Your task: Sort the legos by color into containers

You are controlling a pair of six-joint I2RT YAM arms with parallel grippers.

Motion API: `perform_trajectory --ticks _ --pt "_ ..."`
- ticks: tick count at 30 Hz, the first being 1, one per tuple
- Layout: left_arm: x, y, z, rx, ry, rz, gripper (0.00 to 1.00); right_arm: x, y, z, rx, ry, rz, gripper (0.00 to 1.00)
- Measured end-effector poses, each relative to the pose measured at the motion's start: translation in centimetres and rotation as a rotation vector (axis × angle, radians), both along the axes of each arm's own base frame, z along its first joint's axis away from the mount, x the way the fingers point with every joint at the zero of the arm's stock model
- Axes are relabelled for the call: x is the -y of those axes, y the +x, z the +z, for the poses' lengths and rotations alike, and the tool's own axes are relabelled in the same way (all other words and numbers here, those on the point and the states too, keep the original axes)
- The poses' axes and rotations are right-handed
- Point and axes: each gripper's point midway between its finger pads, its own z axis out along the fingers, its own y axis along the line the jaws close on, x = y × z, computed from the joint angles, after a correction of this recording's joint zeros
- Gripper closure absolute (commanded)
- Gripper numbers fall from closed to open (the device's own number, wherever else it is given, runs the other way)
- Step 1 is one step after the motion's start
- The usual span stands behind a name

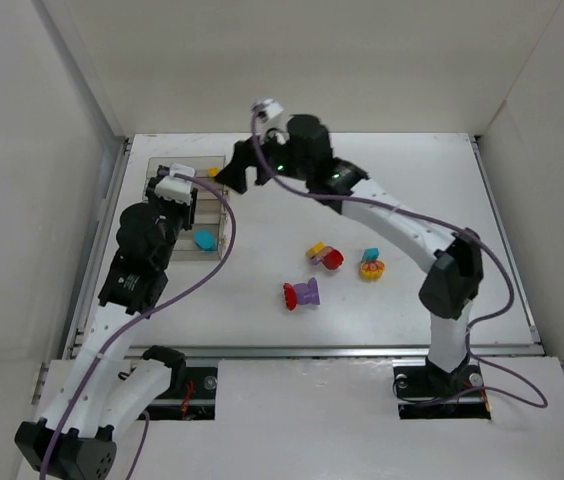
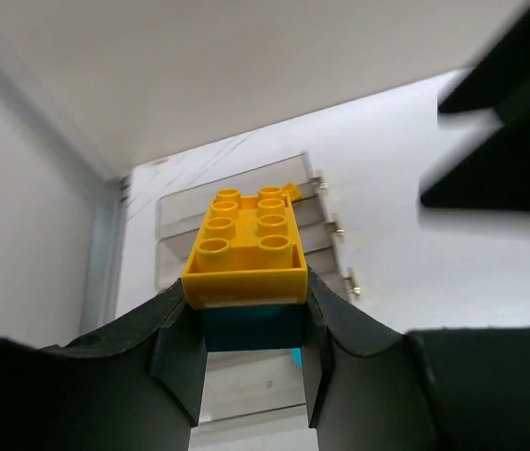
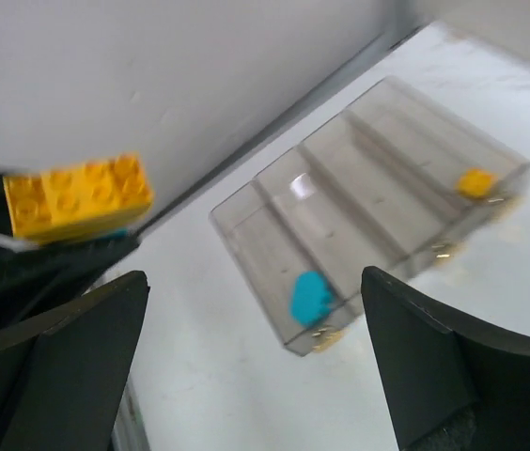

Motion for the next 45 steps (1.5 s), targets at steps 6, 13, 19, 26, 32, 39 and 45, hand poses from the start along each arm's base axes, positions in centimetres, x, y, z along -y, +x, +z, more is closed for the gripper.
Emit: perform_trajectory --ticks 6,13,19,26,32,39,45 --pt "7.2 -1.1 0.4 0.001 0.056 -0.444 1.00 12.2 5.5 5.4 0.079 0.024 -0.235 0.00" --pt "14.2 -0.2 2.6 -0.012 0.096 -0.864 1.00 14.4 1.4 5.6 0.030 0.040 -0.016 0.00" --pt "17.1 1.0 1.3 -0.028 0.174 -0.987 1.00 14.1 0.1 3.5 -0.100 0.062 0.144 0.00" --pt "18.0 2.8 1.0 -0.027 0.228 -0.998 1.00 13.4 -1.1 3.3 -0.194 0.090 0.234 0.00" --pt "18.3 3.5 0.5 -0.033 0.257 -0.990 1.00 12.9 -0.9 2.0 -0.293 0.099 0.248 0.00" --pt "18.8 3.1 1.6 -0.074 0.179 -1.077 1.00 14.0 -0.4 1.8 -0.202 0.075 0.244 0.00" --pt "19.6 2.5 3.8 -0.181 -0.054 -1.231 1.00 17.6 0.7 2.9 -0.019 0.043 0.215 0.02"
